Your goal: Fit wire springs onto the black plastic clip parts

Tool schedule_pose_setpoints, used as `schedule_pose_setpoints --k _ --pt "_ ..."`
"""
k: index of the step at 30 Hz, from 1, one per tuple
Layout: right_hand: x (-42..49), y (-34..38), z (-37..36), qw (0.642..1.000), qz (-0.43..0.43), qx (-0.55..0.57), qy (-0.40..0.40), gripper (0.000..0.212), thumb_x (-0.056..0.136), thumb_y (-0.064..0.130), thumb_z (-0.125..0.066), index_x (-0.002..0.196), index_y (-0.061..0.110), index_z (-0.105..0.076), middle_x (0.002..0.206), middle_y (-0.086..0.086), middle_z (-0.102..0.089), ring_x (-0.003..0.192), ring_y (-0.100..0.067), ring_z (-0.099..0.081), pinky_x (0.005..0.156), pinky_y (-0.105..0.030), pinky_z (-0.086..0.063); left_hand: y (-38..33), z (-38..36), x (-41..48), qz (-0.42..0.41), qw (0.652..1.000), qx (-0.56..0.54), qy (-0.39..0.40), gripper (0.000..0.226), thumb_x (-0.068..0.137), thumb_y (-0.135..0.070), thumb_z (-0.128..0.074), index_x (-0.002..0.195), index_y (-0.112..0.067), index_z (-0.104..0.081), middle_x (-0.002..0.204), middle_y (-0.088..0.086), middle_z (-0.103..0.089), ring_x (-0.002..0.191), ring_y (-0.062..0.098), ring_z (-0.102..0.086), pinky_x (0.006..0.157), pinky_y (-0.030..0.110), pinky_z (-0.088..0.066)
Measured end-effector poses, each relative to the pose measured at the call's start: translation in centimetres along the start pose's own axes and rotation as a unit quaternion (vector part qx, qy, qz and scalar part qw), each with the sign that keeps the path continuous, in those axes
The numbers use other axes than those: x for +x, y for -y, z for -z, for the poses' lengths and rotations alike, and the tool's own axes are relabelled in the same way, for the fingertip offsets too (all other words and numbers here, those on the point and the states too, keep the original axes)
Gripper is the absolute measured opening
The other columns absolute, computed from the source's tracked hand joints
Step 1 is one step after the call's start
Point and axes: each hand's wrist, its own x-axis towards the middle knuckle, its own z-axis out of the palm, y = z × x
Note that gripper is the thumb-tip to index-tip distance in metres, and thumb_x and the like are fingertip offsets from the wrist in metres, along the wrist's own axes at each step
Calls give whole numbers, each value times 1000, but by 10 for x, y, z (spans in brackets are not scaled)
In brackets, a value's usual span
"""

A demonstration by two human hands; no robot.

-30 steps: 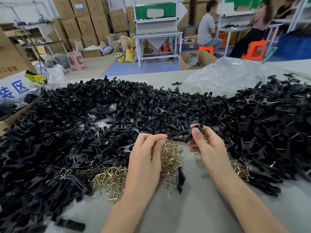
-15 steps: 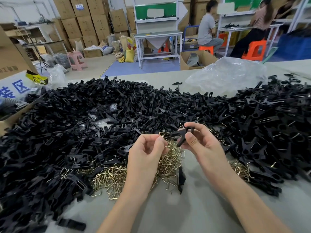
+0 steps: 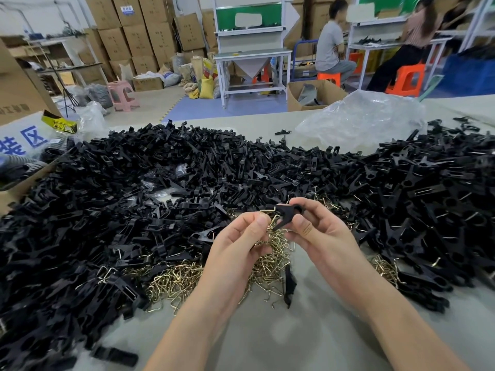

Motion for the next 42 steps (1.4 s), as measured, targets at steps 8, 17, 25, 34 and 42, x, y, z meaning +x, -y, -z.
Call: schedule_pose_setpoints --k 8,17,25,34,42 --pt "0 1 -3 1000 0 21 22 28 81 22 -71 109 21 -71 110 -9 -74 99 -20 -70 82 -27 -57 4 0 2 12 999 -34 16 10 82 -24 -67 73 -22 -72 79 -4 -64 72 9 -56 71 27 -48" --pt "-2 3 -3 999 -7 18 43 27 80 30 -74 107 29 -75 110 -6 -74 100 -18 -70 84 -26 -56 6 1 2 26 998 -41 28 9 82 -22 -67 75 -19 -71 91 6 -64 72 11 -57 71 27 -50" --pt "-4 3 -3 996 -10 11 88 43 79 46 -83 114 23 -73 114 -12 -73 100 -20 -70 86 -29 -56 7 -4 3 45 997 -55 44 15 83 -21 -64 84 -13 -76 82 5 -68 68 13 -63 65 28 -56" --pt "-12 3 -6 983 5 -116 141 32 94 22 -62 122 9 -69 104 -4 -69 75 -6 -59 64 -29 -52 11 -6 -2 19 997 20 77 36 75 -38 -72 100 -12 -69 85 4 -67 76 17 -64 67 31 -54" --pt "-14 -1 -7 969 59 -200 134 34 93 29 -60 124 33 -72 141 13 -56 62 -6 -58 51 -24 -47 17 -16 -4 5 994 0 111 34 80 -35 -61 105 -13 -66 90 7 -66 80 17 -62 62 31 -50"
